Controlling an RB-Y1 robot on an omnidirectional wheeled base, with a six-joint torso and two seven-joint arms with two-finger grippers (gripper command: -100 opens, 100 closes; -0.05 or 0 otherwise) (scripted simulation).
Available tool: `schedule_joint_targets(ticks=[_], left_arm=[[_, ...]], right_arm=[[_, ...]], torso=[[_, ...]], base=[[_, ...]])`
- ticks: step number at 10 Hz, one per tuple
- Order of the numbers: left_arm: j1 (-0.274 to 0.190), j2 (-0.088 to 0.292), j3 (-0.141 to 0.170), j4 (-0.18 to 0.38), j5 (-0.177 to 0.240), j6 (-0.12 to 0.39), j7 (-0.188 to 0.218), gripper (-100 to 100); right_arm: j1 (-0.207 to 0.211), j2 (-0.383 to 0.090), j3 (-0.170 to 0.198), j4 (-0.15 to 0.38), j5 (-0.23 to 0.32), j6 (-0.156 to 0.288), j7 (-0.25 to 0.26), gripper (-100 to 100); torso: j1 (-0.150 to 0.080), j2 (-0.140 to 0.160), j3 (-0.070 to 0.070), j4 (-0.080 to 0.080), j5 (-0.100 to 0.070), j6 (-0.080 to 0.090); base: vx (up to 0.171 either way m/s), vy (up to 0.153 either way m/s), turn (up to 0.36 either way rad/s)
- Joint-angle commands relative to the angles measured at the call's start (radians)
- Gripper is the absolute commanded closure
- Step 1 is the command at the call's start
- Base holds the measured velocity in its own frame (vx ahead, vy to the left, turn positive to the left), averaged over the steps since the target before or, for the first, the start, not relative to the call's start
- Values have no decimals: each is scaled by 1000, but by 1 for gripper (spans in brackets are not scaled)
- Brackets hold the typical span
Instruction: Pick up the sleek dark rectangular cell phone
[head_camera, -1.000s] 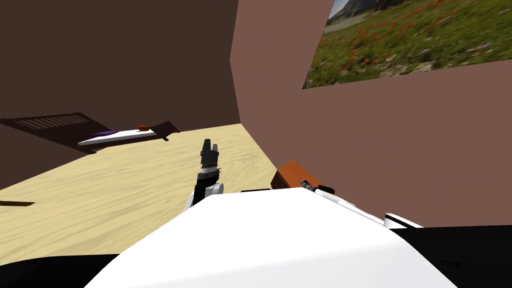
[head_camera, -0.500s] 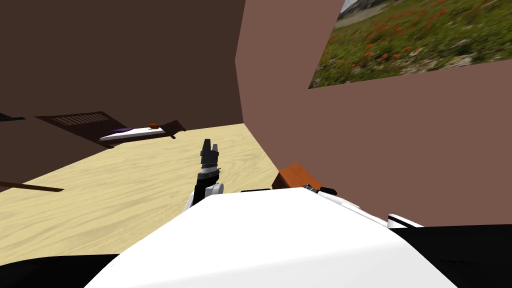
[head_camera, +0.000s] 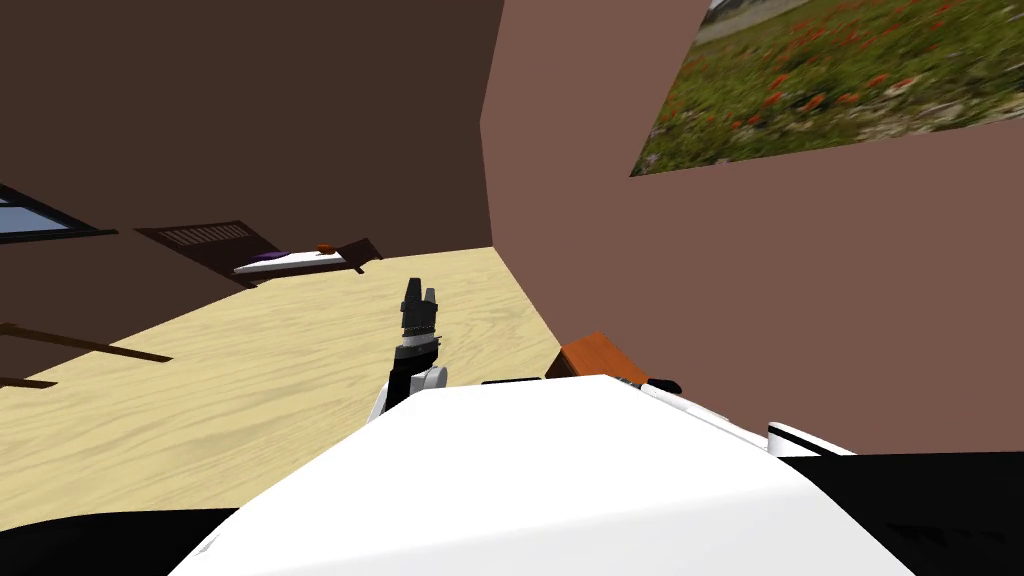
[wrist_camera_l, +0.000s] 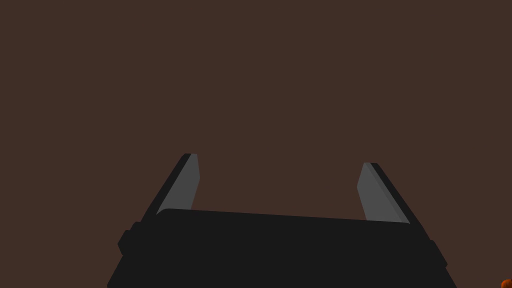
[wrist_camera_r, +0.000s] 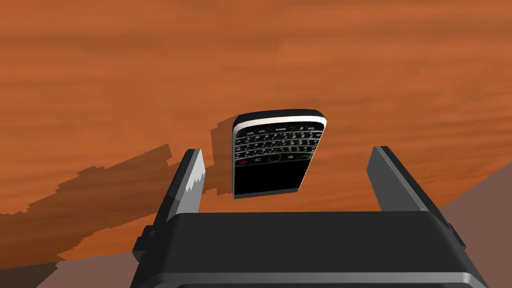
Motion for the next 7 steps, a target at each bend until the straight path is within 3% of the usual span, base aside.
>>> schedule_joint_targets(ticks=[1, 2, 5, 6, 7], left_arm=[[0, 0, 0, 0, 0, 0, 0, 0], [0, 0, 0, 0, 0, 0, 0, 0], [0, 0, 0, 0, 0, 0, 0, 0], [0, 0, 0, 0, 0, 0, 0, 0], [0, 0, 0, 0, 0, 0, 0, 0]], right_arm=[[11, -15, 28, 20, -5, 34, -12, -100], [11, -15, 28, 20, -26, 34, 28, -100], [11, -15, 28, 20, -5, 34, -12, -100], [12, -23, 54, 51, -32, 67, 3, -100], [12, -23, 54, 51, -22, 67, -11, -100]], torso=[[0, 0, 0, 0, 0, 0], [-1, -2, -1, 0, 0, 0], [3, 4, 2, 1, 0, 1], [3, 5, 2, 1, 0, 1], [2, 3, 2, 1, 0, 0]], base=[[98, -60, 229], [67, -43, 71], [0, -2, -14], [24, -20, 213], [53, -40, 127]])
